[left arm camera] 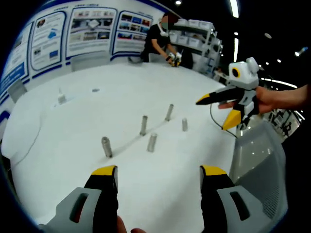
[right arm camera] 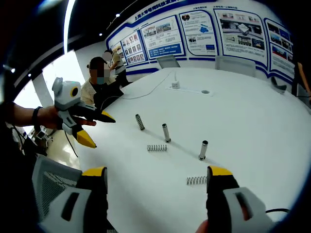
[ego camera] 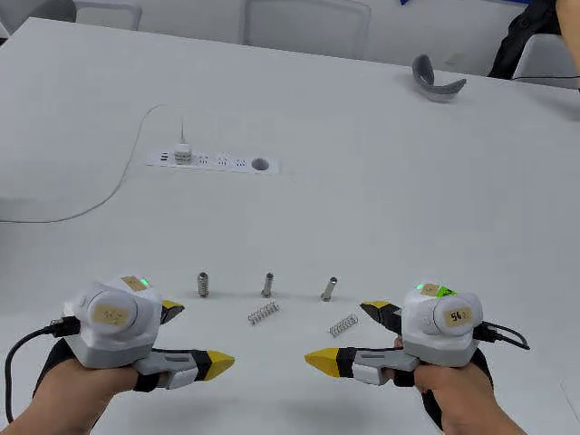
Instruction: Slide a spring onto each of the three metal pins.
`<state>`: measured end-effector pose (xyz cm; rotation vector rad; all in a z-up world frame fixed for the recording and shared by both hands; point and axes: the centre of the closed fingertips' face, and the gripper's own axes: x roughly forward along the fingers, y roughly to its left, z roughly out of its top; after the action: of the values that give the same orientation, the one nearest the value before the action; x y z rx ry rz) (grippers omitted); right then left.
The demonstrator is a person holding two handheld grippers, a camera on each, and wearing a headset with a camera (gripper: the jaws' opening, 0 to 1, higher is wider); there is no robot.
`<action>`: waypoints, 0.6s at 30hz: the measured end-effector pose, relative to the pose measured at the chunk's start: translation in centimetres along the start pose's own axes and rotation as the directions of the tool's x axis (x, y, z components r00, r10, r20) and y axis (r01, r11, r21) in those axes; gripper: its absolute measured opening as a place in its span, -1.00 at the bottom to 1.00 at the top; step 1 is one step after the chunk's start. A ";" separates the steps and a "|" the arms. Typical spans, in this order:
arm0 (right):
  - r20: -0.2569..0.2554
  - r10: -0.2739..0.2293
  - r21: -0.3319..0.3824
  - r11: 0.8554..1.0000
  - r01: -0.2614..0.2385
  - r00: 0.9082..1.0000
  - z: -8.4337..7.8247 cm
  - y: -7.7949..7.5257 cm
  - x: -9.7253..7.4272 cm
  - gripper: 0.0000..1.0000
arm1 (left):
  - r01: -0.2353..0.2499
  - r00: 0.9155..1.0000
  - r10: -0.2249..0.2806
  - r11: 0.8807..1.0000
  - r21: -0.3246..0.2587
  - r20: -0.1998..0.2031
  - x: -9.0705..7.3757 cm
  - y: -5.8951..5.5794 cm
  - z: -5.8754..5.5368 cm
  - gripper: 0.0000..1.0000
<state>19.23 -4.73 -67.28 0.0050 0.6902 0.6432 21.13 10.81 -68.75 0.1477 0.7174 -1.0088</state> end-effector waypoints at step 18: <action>0.007 -0.007 -0.002 1.000 0.007 1.000 -0.1 -0.2 -1.7 0.77 | 0.072 0.995 -0.066 0.994 0.087 -0.073 3.8 -1.2 1.0 0.39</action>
<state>18.31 -5.80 -66.38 0.0029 0.6828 0.6372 21.90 6.98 -70.11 0.2384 0.7458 -1.1065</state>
